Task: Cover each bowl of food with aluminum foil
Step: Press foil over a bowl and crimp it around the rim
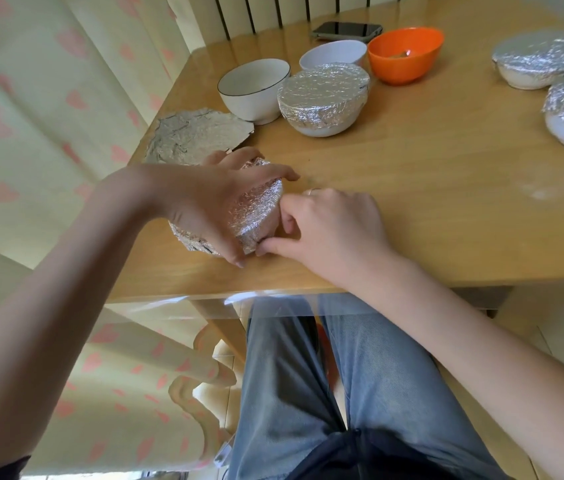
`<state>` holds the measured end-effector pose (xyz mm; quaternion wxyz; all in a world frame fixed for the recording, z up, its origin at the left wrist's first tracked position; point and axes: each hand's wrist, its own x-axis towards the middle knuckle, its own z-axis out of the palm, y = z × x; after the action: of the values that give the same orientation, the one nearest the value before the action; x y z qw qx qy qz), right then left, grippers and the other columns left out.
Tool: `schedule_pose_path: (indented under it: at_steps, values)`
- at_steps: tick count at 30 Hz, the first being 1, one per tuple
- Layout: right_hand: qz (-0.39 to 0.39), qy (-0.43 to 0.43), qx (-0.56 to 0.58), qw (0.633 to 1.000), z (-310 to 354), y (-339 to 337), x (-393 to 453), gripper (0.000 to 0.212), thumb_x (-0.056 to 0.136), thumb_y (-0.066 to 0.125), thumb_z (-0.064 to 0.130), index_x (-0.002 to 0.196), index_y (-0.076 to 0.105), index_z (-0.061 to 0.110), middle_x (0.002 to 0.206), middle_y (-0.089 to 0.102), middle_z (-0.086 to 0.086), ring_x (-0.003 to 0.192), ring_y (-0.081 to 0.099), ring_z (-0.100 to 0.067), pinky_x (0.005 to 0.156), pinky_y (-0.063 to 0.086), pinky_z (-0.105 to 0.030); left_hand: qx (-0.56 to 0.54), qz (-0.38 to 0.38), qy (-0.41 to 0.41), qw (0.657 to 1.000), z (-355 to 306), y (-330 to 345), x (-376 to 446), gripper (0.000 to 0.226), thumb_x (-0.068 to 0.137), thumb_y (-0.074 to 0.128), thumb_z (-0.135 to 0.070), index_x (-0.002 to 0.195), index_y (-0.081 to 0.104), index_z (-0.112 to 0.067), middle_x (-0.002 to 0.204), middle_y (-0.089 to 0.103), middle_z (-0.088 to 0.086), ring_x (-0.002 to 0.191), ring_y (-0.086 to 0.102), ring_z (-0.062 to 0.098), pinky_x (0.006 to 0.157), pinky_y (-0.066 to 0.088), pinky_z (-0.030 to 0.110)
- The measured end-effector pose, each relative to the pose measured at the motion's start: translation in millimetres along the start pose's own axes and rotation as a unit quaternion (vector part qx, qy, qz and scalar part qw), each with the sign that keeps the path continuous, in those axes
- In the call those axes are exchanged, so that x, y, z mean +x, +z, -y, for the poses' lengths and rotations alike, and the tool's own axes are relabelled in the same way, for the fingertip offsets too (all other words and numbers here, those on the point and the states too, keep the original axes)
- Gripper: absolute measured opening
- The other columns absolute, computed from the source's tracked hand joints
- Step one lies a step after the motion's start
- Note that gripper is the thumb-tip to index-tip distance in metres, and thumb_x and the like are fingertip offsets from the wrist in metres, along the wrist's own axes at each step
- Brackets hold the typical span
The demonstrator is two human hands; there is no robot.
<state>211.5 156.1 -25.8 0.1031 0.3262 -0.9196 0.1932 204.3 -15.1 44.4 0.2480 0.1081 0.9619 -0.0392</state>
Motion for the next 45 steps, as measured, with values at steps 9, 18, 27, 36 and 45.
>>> schedule_pose_path:
  at_steps: [9, 18, 27, 36, 45]
  values:
    - [0.017, -0.061, -0.050, 0.997, -14.0, -11.4, 24.5, 0.053, 0.062, 0.059, 0.078, 0.066, 0.049, 0.026, 0.066, 0.049, 0.005, 0.073, 0.051, -0.019, 0.063, 0.029, -0.027, 0.008, -0.021, 0.002, 1.000, 1.2, 1.7, 1.3, 0.115, 0.055, 0.090, -0.045, 0.115, -0.003, -0.076, 0.153, -0.001, -0.018, 0.144, 0.002, 0.016, 0.110, 0.031, 0.055]
    - [0.041, -0.114, -0.038, 0.992, -39.2, -10.0, 34.2, 0.063, 0.057, 0.062, 0.080, 0.047, 0.042, 0.021, 0.049, 0.042, 0.011, 0.062, 0.047, -0.015, 0.059, 0.031, -0.029, -0.006, -0.017, 0.008, 1.000, 0.5, 1.1, -0.1, 0.113, 0.056, 0.090, -0.043, 0.111, -0.001, -0.082, 0.150, 0.001, -0.021, 0.143, 0.004, 0.014, 0.110, 0.029, 0.050]
    - [0.024, -0.073, -0.013, 0.997, -35.7, -3.2, 39.2, 0.060, 0.056, 0.066, 0.077, 0.049, 0.046, 0.020, 0.051, 0.042, 0.010, 0.070, 0.050, -0.015, 0.060, 0.031, -0.028, -0.002, -0.019, 0.004, 1.000, -0.3, 1.8, 0.9, 0.114, 0.057, 0.090, -0.040, 0.115, -0.002, -0.073, 0.145, 0.004, -0.024, 0.142, 0.006, 0.013, 0.107, 0.032, 0.048]
    - [0.024, -0.037, 0.078, 0.996, -48.0, -6.3, 51.8, 0.057, 0.052, 0.073, 0.070, 0.058, 0.059, 0.015, 0.052, 0.053, 0.006, 0.055, 0.046, -0.006, 0.055, 0.034, -0.027, -0.002, -0.016, -0.010, 1.000, 3.4, 3.4, 2.2, 0.116, 0.052, 0.087, -0.049, 0.126, 0.000, -0.071, 0.150, 0.003, -0.021, 0.144, 0.005, 0.017, 0.109, 0.031, 0.055]
    - [0.035, -0.046, 0.049, 0.997, -44.6, -8.0, 26.8, 0.057, 0.056, 0.065, 0.076, 0.055, 0.058, 0.020, 0.053, 0.055, 0.010, 0.060, 0.050, -0.005, 0.059, 0.038, -0.025, -0.005, -0.028, -0.089, 0.996, -2.3, 5.4, 4.1, 0.115, 0.061, 0.079, -0.056, 0.138, -0.006, -0.063, 0.154, 0.008, -0.007, 0.141, 0.018, 0.034, 0.103, 0.033, 0.055]
